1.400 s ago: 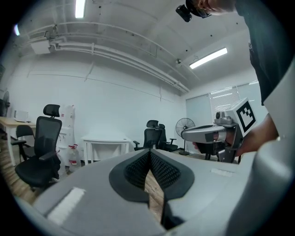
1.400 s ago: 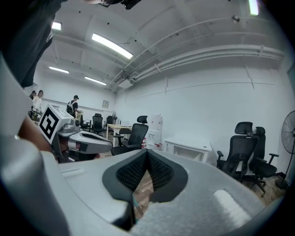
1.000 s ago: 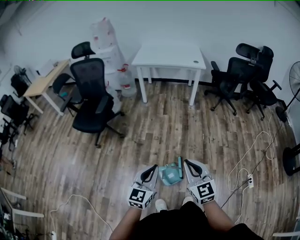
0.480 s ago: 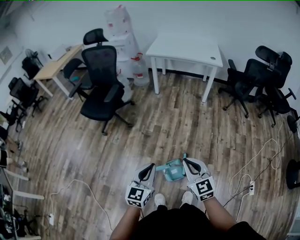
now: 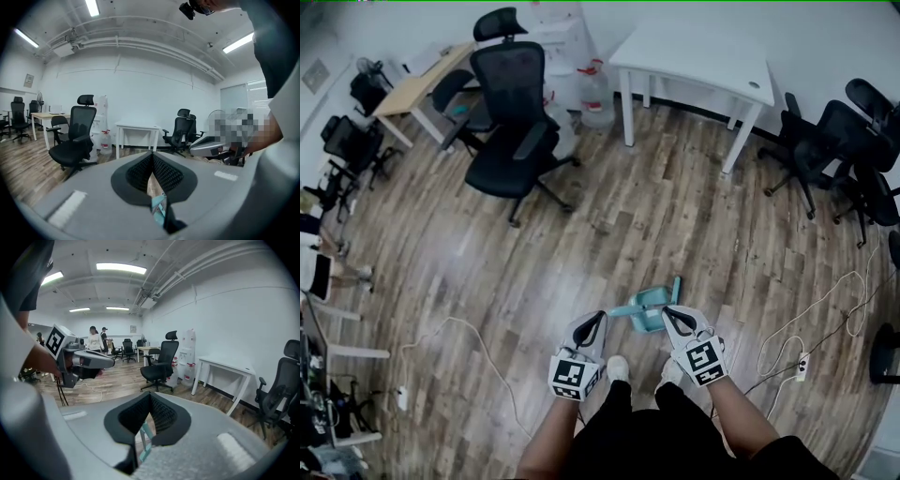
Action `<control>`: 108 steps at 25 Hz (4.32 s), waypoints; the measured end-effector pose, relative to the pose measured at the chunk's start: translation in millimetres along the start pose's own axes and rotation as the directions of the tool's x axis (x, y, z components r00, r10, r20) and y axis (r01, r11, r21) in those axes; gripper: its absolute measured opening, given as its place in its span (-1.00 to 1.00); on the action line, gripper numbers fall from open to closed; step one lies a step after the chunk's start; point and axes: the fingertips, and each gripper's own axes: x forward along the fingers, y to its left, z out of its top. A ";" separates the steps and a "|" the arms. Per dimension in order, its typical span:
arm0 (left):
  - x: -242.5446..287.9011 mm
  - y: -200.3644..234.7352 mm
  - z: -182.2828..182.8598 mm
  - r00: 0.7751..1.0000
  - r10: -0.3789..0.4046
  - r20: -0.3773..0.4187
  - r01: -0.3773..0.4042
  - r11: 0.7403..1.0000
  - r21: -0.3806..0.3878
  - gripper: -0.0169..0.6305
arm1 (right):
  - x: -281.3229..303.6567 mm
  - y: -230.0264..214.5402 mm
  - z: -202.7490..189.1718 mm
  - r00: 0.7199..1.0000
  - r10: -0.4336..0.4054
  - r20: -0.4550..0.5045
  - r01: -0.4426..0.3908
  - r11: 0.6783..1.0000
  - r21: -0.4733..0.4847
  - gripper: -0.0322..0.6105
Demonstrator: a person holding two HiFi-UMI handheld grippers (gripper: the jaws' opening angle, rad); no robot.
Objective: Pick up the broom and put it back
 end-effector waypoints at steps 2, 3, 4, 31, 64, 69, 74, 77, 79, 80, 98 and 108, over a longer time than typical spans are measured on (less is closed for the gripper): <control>-1.3 2.6 -8.8 1.000 0.017 -0.018 -0.017 1.000 -0.010 -0.90 | 9.3 5.9 -13.7 0.999 0.034 -0.039 -0.035 0.999 -0.019 -0.89; -2.1 4.0 -13.3 0.999 0.025 -0.027 -0.025 1.000 -0.014 -0.90 | 14.2 9.3 -19.7 0.997 0.049 -0.057 -0.051 0.998 -0.037 -0.89; -2.9 5.1 -17.9 0.999 0.032 -0.035 -0.033 0.999 -0.018 -0.90 | 18.8 12.6 -25.2 0.995 0.061 -0.074 -0.065 0.996 -0.057 -0.89; -8.4 8.4 -91.8 0.973 0.073 -0.218 -0.091 0.993 -0.075 -0.90 | 105.8 27.2 -131.2 0.922 0.143 -0.361 -0.222 0.956 -0.190 -0.39; 11.0 3.9 -94.4 0.973 0.069 -0.220 -0.086 0.994 -0.069 -0.90 | 103.1 -7.6 -139.0 0.937 0.118 -0.329 -0.198 0.955 -0.222 -0.60; 17.6 -2.4 -90.3 0.975 0.056 -0.216 -0.069 0.996 -0.056 -0.90 | 92.6 -23.3 -137.4 0.949 0.081 -0.305 -0.149 0.967 -0.206 -0.60; 19.0 -12.4 -88.3 0.974 0.028 -0.227 -0.040 0.998 -0.050 -0.90 | 81.2 -40.8 -136.6 0.956 0.040 -0.290 -0.098 0.977 -0.190 -0.60; 19.8 -16.8 -86.8 0.974 0.024 -0.224 -0.033 0.999 -0.037 -0.90 | 71.7 -48.8 -137.3 0.956 0.020 -0.291 -0.078 0.979 -0.190 -0.60; 22.1 -19.7 -84.7 0.975 0.019 -0.221 -0.027 0.999 -0.031 -0.90 | 66.0 -53.5 -136.3 0.958 0.011 -0.286 -0.067 0.980 -0.188 -0.60; 23.5 -21.3 -83.1 0.976 0.016 -0.219 -0.022 0.999 -0.028 -0.90 | 63.3 -55.5 -134.8 0.960 0.008 -0.280 -0.063 0.980 -0.187 -0.60; 37.7 -34.2 -30.9 0.993 -0.016 -0.113 0.018 1.000 0.011 -0.90 | -16.7 -82.0 -11.6 0.996 -0.090 0.010 0.090 0.977 -0.195 -0.60; 41.8 -32.2 19.2 1.000 -0.020 0.008 0.020 0.999 0.027 -0.90 | -55.8 -86.2 72.2 0.972 -0.126 0.198 0.155 0.979 -0.136 -0.60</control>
